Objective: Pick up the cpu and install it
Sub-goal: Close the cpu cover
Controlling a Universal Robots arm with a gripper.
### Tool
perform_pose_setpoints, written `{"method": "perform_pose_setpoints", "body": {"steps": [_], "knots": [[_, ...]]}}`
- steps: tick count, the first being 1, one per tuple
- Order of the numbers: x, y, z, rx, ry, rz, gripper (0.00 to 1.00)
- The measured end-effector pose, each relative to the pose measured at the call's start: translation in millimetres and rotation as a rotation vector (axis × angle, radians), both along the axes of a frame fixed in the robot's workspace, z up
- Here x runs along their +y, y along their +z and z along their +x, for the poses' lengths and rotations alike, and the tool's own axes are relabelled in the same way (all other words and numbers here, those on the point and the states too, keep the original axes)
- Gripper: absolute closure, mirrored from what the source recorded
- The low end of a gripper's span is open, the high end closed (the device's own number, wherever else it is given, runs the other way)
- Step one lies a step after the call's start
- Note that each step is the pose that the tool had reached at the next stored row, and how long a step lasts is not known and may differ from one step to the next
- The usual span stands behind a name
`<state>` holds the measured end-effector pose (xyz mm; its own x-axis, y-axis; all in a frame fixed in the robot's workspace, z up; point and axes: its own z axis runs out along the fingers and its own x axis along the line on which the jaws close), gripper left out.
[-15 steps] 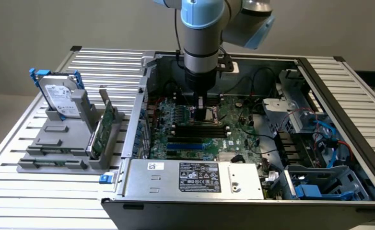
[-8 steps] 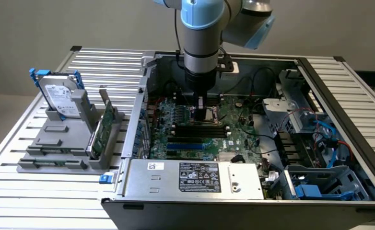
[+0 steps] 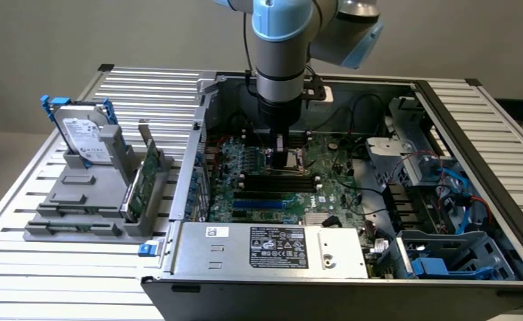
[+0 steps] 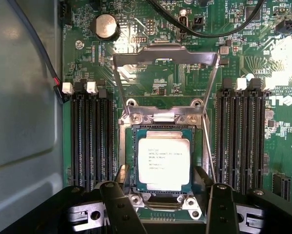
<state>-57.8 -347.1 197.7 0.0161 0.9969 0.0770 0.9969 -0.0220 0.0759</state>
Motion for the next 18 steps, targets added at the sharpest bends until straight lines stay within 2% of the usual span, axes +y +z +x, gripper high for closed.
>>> {"method": "perform_pose_setpoints", "body": {"steps": [14,18], "knots": [[0.6,-0.1,1.0,-0.0003,0.0,0.0006,0.37],[0.6,4.0,2.5,0.0012,0.0,0.0006,0.37]]}}
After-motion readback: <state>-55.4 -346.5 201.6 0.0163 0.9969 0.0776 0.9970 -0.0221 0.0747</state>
